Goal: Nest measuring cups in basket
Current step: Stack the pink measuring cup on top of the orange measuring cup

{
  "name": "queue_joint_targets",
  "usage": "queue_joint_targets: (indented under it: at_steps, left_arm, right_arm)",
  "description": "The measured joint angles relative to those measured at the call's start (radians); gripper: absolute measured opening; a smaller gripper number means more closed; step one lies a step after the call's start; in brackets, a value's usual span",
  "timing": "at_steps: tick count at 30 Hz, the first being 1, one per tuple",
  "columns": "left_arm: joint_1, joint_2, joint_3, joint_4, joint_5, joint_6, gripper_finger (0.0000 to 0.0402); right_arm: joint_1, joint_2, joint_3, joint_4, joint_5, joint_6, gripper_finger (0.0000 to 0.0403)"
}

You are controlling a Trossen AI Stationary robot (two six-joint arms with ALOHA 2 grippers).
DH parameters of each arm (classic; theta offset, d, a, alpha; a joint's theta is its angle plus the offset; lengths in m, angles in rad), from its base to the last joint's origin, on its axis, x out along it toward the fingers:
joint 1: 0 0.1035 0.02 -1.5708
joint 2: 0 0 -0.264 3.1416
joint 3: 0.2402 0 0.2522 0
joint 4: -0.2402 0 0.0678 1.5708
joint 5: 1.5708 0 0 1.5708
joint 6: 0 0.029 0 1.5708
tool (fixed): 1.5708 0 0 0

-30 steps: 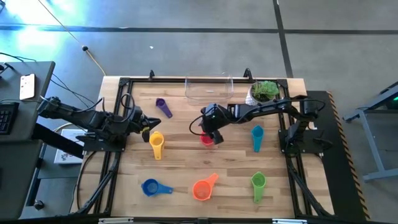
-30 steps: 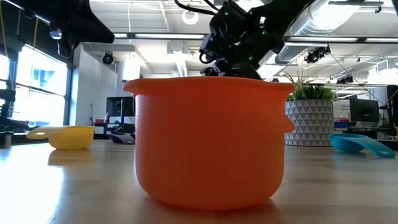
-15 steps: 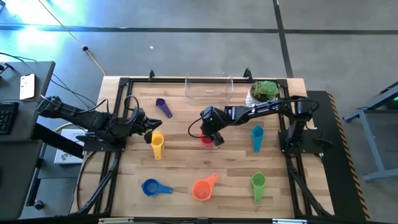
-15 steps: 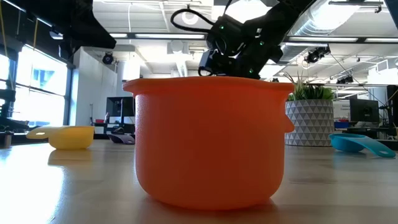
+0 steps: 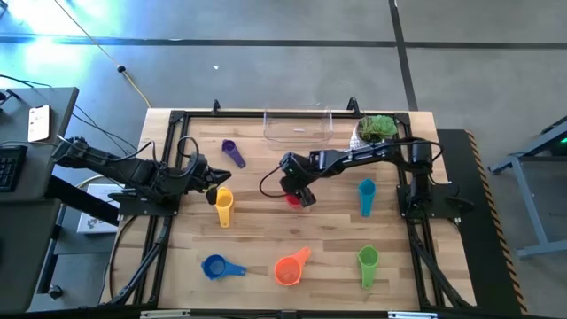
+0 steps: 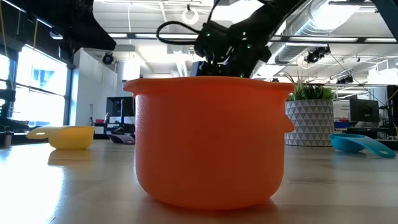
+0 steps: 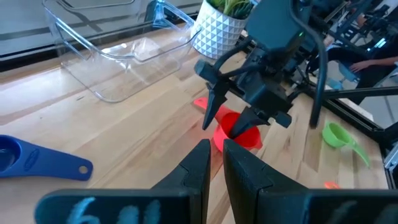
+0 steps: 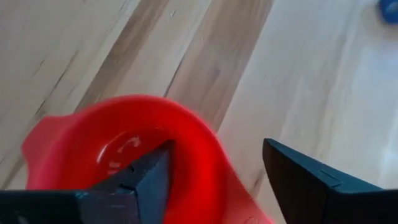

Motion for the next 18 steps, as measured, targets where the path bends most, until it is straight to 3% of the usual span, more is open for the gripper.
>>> queue_joint_targets:
  at_steps: [12, 18]
  left_arm:
    - [0.000, 0.000, 0.000, -0.010, 0.001, 0.018, 0.0035]
    - [0.000, 0.000, 0.000, -0.052, 0.001, 0.019, 0.0035]
  right_arm:
    - [0.004, 0.000, 0.074, -0.067, 0.040, 0.018, 0.0070]
    - [0.004, 0.009, 0.076, -0.088, 0.057, 0.051, 0.0034]
